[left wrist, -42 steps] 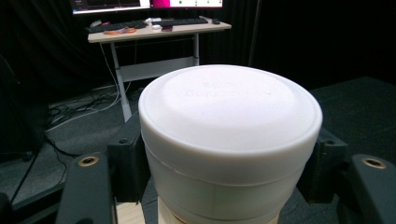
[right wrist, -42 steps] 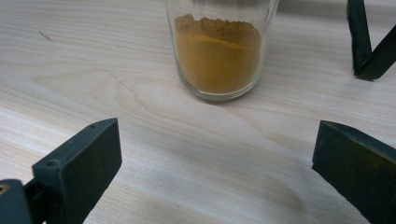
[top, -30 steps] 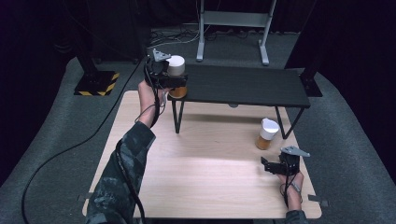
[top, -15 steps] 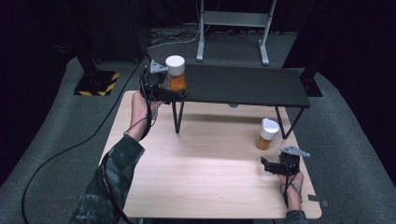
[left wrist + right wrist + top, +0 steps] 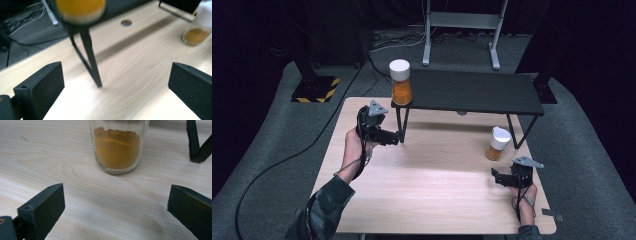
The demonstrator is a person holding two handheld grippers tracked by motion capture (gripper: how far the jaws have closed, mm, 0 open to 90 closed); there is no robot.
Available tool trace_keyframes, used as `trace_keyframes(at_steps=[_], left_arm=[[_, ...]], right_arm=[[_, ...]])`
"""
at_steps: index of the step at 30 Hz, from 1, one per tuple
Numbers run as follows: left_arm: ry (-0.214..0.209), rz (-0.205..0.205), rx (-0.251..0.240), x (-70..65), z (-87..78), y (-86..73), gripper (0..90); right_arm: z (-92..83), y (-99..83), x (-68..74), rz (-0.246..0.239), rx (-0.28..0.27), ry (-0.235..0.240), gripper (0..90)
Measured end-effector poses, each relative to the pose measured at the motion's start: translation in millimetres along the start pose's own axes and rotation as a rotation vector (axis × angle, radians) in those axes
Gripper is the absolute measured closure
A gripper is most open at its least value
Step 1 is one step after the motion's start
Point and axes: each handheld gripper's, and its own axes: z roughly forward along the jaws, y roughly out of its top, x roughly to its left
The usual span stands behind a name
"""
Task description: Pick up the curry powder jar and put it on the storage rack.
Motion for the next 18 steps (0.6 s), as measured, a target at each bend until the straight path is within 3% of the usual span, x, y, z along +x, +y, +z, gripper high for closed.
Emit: trace_keyframes(at_steps=[7,11,16,18], left_arm=[[-0.011,-0.044,0.096,-1.6,20.1,-49.5,0.0],[-0.061,-0.077,0.137,4.0,32.6,-78.5,0.0],[-0.084,-0.123,0.188,6.4,45.1,-108.6,0.0],[-0.104,-0.142,0.185,9.7,47.5,-120.2,0.0]], right_arm=[[-0.2,-0.2,0.8,-0.003,-0.001,-0.004,0.3],[-0.2,-0.3,1.2,-0.003,-0.002,-0.006,0.2],[-0.1,-0.2,2.4,-0.007,-0.001,-0.01,0.3],[-0.3,-0.4,3.1,-0.008,-0.002,-0.013,0.3]])
